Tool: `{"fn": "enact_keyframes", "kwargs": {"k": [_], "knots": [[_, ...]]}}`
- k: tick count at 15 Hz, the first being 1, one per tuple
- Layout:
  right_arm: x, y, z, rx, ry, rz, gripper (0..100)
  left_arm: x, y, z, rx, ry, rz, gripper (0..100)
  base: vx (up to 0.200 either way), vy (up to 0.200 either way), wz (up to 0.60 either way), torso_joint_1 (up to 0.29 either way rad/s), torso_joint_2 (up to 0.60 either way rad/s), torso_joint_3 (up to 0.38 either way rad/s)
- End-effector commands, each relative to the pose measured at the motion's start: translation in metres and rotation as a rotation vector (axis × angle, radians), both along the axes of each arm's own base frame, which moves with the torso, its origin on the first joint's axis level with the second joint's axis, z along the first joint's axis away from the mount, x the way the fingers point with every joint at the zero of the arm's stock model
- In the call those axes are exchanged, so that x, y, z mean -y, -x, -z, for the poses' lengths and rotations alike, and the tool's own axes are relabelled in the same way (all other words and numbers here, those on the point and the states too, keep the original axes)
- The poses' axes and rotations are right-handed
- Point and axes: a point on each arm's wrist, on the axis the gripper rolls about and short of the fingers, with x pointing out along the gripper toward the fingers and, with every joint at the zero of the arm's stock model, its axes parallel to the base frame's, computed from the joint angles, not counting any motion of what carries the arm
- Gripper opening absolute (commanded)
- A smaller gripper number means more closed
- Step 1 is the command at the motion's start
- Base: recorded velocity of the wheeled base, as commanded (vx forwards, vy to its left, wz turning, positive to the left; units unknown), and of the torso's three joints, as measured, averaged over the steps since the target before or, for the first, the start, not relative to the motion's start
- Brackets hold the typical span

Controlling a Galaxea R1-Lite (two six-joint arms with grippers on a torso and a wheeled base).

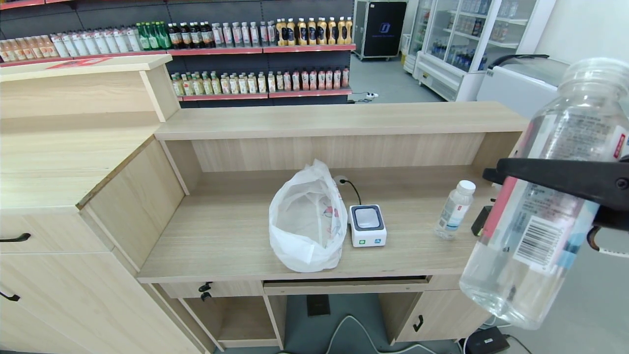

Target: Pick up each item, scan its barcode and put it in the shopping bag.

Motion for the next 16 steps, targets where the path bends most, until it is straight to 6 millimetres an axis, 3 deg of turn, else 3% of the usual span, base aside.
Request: {"fn": "enact_keyframes", "kwargs": {"k": [1, 4, 16], "knots": [[-0.002, 0.002, 0.002, -0.014, 0.006, -0.023, 0, 0.0, 0.0, 0.0, 0.0, 0.0, 0.0, 0, 0.0, 0.0, 0.0, 0.0, 0.0, 0.0], [0.0, 0.012, 0.017, -0.062, 0.035, -0.04, 0, 0.0, 0.0, 0.0, 0.0, 0.0, 0.0, 0, 0.0, 0.0, 0.0, 0.0, 0.0, 0.0], [0.01, 0.034, 0.022, -0.079, 0.054, -0.068, 0, 0.0, 0.0, 0.0, 0.0, 0.0, 0.0, 0, 0.0, 0.0, 0.0, 0.0, 0.0, 0.0]]}}
